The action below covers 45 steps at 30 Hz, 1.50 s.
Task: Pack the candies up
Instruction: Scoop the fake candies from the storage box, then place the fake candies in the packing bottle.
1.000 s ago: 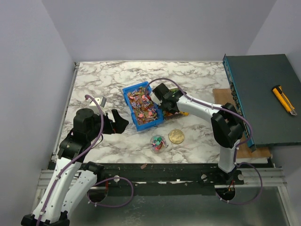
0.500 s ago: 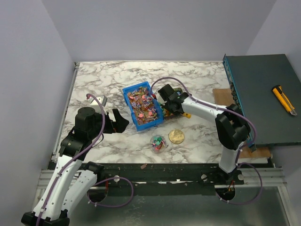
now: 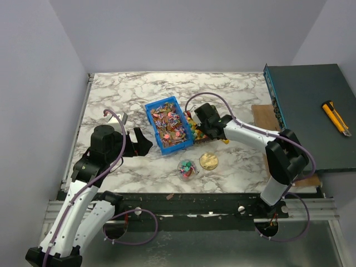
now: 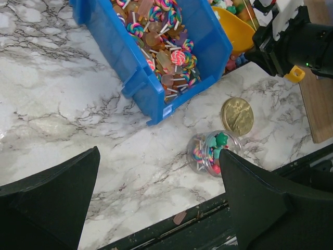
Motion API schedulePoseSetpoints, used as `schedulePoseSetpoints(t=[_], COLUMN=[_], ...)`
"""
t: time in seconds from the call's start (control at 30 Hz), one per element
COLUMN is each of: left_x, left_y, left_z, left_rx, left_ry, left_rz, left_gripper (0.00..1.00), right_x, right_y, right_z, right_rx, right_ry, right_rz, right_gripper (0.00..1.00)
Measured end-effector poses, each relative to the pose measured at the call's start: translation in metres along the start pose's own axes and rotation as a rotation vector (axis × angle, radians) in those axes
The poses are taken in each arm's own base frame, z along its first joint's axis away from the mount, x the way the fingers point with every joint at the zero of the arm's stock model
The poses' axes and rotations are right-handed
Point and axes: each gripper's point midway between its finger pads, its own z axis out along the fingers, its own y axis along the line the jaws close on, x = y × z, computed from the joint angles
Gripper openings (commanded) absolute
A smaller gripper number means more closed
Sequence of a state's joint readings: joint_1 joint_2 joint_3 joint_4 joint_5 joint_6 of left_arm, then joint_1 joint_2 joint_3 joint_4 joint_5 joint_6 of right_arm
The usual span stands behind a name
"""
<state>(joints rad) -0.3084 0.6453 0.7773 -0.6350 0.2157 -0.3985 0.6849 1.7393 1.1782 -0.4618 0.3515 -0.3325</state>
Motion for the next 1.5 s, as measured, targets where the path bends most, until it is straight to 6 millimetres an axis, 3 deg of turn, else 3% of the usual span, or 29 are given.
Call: schedulePoseSetpoints(t=[0.43,1.1,1.27,1.5], left_x=[0.001,0.000,0.000,0.000], left_y=[0.002,0.004,0.004,0.004], left_z=[0.002,0.003,0.003,0.002], left_rx=[-0.010,-0.019,-0.019,-0.017], left_ry=[0.009,0.007,0.007,0.001], left_rz=[-0.003,-0.006,-0.006,-0.005], left_gripper=[0.99,0.99,0.99,0.99], right_x=[-0.004,-0.002,0.001,0.011], right_y=[-0.009,-0.012,0.002,0.038], right_z=[-0.028,-0.118,-0.140,-0.161], right_rx=[0.012,-0.064,-0.110,-0.195], right_ry=[-0.087,-0.290,-0.310,-0.265], right_rz=[0.099,0.323,0.365,0.378], right_gripper=[0.01,0.01,0.01,0.01])
